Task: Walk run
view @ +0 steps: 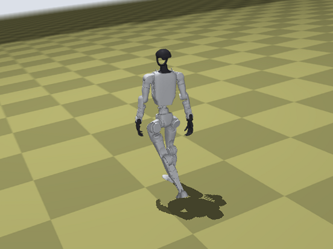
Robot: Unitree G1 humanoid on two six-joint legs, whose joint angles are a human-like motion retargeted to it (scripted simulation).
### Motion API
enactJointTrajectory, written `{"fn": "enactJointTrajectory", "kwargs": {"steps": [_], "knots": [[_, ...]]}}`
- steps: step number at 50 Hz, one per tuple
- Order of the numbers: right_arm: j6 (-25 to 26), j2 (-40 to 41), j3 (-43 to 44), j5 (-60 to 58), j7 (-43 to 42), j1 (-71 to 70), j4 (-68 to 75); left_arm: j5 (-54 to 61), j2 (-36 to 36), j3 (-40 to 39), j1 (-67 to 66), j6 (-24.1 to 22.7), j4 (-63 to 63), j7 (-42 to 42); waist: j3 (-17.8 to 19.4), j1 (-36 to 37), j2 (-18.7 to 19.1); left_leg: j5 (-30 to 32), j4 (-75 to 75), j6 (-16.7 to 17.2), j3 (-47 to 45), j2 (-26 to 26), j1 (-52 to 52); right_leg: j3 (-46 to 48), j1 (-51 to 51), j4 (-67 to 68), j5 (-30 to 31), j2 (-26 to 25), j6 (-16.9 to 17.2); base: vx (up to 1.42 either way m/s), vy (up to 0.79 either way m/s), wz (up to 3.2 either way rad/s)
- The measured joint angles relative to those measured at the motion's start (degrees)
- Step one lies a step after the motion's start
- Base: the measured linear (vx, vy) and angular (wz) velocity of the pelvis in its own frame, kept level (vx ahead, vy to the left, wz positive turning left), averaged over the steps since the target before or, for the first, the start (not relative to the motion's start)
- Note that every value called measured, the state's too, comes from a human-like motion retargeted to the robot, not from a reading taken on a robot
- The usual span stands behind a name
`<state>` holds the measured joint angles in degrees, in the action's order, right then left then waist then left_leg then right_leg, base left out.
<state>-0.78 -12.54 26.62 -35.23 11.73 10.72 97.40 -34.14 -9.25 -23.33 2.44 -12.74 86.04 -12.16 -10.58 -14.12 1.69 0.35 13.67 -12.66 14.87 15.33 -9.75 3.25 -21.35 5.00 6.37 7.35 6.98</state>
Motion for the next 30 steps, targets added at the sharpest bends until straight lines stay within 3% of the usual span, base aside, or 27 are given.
{"fn": "enactJointTrajectory", "kwargs": {"steps": [2, 5, 7, 10, 15, 18, 20, 23, 25, 27, 30], "knots": [[-0.11, -0.27, 1.86, 4.04, 0.14, -0.18, 0.0, -4.89, 1.34, -0.04, -3.79, 4.06, 3.6, 2.55, -1.6, 2.62, 1.0, 10.81, 6.48, 4.9, -2.64, -0.52, 3.13, -7.84, 0.6, 2.42, -3.17, -2.23, -0.46, 0.67, -0.36, 0.55], [1.54, -0.96, 3.31, 9.56, 1.58, -2.38, 0.0, -8.67, 3.59, -1.1, -8.96, 9.21, 8.46, 7.26, -2.19, 3.8, -0.29, 23.89, 19.8, 13.11, -13.0, -3.18, 10.59, 2.54, 3.89, 2.43, -5.44, 1.97, -1.55, 0.68, -0.35, 0.76], [2.32, -1.28, 2.37, 11.4, 1.12, -4.93, 0.0, -9.52, 3.69, -1.95, -12.49, 9.45, 10.82, 6.19, -2.41, 2.72, -1.71, 26.73, 26.48, 12.53, -21.65, -6.79, 14.53, 4.55, 6.64, 1.59, -6.92, 2.89, -2.5, 0.71, -0.39, 1.05], [1.56, -1.9, 1.65, 11.82, -0.89, -9.89, 0.0, -11.16, 4.49, -0.98, -17.02, 10.0, 10.75, 1.43, -1.46, 3.04, -3.08, 14.42, 35.14, 4.98, -28.46, -10.44, 22.35, 8.74, 10.71, 0.24, -8.75, 3.42, -3.03, 0.55, -0.33, 0.91], [-0.93, -2.48, -1.32, 10.08, -1.2, -14.98, -6.17, -16.53, 4.97, -1.99, -20.85, 10.56, 9.73, 2.73, 2.33, 12.47, -6.35, 5.08, 30.11, 5.32, -25.15, -4.22, 35.11, 9.12, 16.12, -2.16, -11.38, 0.72, -4.12, 0.48, -0.29, -0.01], [-1.89, -3.38, -1.16, 7.97, -2.45, -17.21, -9.86, -15.71, 4.89, -2.19, -21.71, 10.96, 9.3, 3.95, 3.91, 16.26, -6.55, 2.3, 16.17, 2.5, -28.67, -6.65, 37.84, 12.08, 19.47, -3.12, -13.82, -1.57, -4.04, 0.44, -0.29, 0.57], [-2.11, -4.08, -0.81, 6.48, -3.5, -18.86, -11.16, -13.59, 5.3, -3.09, -22.03, 10.88, 9.16, 3.83, 4.99, 18.35, -5.86, 2.96, 4.84, 2.58, -32.03, -8.64, 38.4, 13.54, 21.96, -3.38, -15.64, -3.85, -4.07, 0.64, -0.33, 0.48], [-1.9, -5.08, -1.13, 5.57, -3.99, -21.65, -11.37, -8.76, 6.62, -4.61, -22.19, 9.34, 8.97, 1.8, 5.91, 18.41, -4.8, -0.07, -10.71, 5.3, -34.56, -6.12, 38.16, 16.53, 25.74, -3.89, -18.17, -6.73, -3.7, 0.61, -0.28, 0.75], [-1.83, -5.5, -1.47, 5.66, -3.55, -22.91, -11.24, -6.0, 7.81, -5.46, -22.4, 8.16, 8.5, 0.57, 5.73, 16.91, -4.51, -2.79, -18.67, 5.09, -34.95, -3.04, 37.92, 19.19, 27.78, -4.18, -19.51, -7.94, -3.11, 0.92, -0.29, 1.05], [-1.97, -5.14, -1.96, 5.94, -3.02, -23.19, -11.22, -4.1, 8.87, -6.34, -22.43, 7.31, 8.2, 0.08, 5.47, 16.64, -4.6, -5.15, -18.5, 5.6, -37.4, -2.77, 37.95, 20.01, 29.56, -3.48, -19.26, -8.57, -2.44, 0.84, -0.25, 0.45], [-2.89, -3.95, -2.58, 5.86, -2.02, -22.32, -10.83, -2.32, 9.65, -7.38, -21.26, 7.11, 8.27, -0.32, 4.65, 18.37, -5.59, -5.73, -15.01, 1.71, -39.75, -3.63, 36.15, 18.78, 31.37, -1.1, -15.18, -8.08, -0.43, 0.93, -0.23, -0.16]]}}
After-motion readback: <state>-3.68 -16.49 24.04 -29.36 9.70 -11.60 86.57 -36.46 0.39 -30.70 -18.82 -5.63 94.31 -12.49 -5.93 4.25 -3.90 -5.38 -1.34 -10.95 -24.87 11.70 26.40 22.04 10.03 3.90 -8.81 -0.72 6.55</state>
